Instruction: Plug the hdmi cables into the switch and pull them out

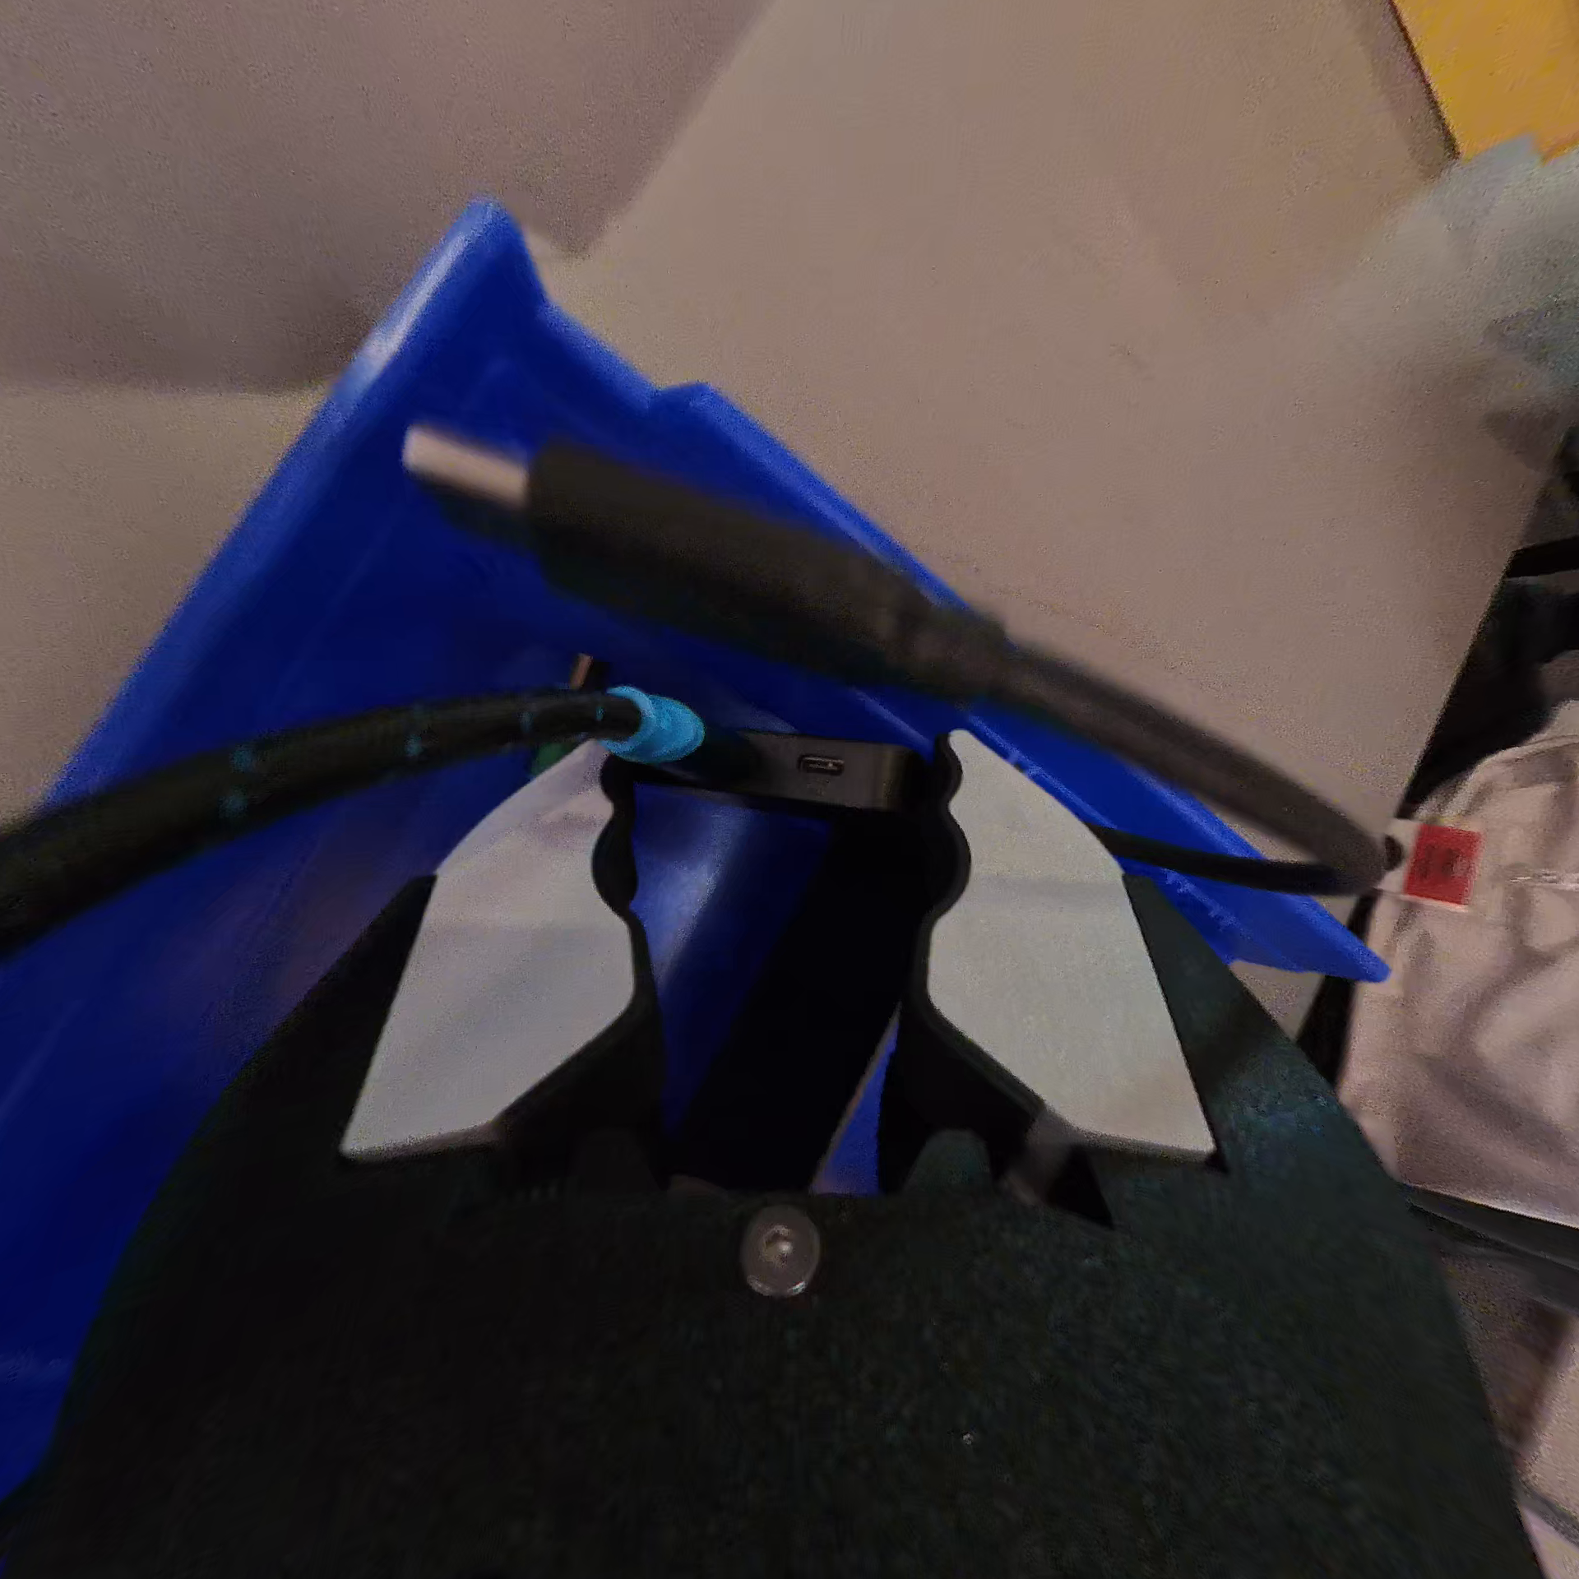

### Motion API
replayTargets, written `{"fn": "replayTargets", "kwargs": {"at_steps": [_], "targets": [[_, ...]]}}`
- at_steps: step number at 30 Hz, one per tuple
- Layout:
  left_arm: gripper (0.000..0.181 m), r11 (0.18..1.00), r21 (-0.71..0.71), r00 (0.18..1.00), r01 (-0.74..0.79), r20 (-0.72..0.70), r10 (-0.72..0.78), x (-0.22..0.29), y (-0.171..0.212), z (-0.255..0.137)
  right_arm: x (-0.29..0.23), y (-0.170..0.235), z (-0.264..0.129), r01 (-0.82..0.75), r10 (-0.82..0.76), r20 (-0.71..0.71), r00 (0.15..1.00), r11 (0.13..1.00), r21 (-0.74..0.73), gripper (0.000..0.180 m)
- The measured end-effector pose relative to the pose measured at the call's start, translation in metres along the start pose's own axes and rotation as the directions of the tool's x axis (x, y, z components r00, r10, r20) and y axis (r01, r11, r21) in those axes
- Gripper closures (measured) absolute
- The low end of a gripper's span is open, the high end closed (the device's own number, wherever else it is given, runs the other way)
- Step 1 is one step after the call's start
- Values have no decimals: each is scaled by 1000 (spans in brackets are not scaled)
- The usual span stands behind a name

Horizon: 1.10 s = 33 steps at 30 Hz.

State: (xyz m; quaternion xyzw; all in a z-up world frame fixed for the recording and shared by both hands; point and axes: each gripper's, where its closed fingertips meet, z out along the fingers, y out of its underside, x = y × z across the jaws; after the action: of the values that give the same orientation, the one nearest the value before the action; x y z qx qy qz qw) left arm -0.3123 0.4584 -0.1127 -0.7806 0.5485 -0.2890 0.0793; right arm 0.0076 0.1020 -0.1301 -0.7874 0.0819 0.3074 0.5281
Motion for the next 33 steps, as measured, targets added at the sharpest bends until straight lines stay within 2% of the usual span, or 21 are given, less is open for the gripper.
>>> {"fn": "replayTargets", "kwargs": {"at_steps": [5, 8, 11, 16, 19, 21, 28, 30, 33], "targets": [[115, 978, -4, 966, -208, 156, 206, 45, -20, -57, -11, -2, 1, 68, -68, 11, 998, 998, 9, 141], [115, 933, -34, 907, -358, 225, 356, 95, -36, -88, -32, -13, 3, 166, -168, 33, 985, 985, 52, 141], [115, 862, -84, 828, -500, 247, 504, 156, -48, -99, -69, -28, 16, 277, -283, 100, 954, 958, 68, 141], [115, 694, -226, 660, -683, 214, 720, 245, -53, -64, -164, -63, 60, 457, -461, 300, 835, 885, 86, 140], [115, 619, -248, 602, -745, 150, 784, 286, -51, -30, -214, -79, 85, 516, -518, 395, 759, 848, 123, 138], [115, 588, -255, 577, -768, 122, 807, 304, -50, -12, -228, -85, 101, 546, -552, 385, 740, 827, 136, 137], [115, 562, -267, 571, -783, 49, 819, 327, -40, 34, -229, -79, 116, 530, -542, 360, 759, 836, 143, 135], [115, 570, -260, 580, -779, 43, 813, 328, -39, 42, -220, -76, 117, 557, -565, 329, 756, 820, 128, 145], [115, 595, -242, 604, -767, 41, 796, 327, -38, 53, -211, -70, 117, 591, -591, 297, 750, 800, 100, 148]]}}
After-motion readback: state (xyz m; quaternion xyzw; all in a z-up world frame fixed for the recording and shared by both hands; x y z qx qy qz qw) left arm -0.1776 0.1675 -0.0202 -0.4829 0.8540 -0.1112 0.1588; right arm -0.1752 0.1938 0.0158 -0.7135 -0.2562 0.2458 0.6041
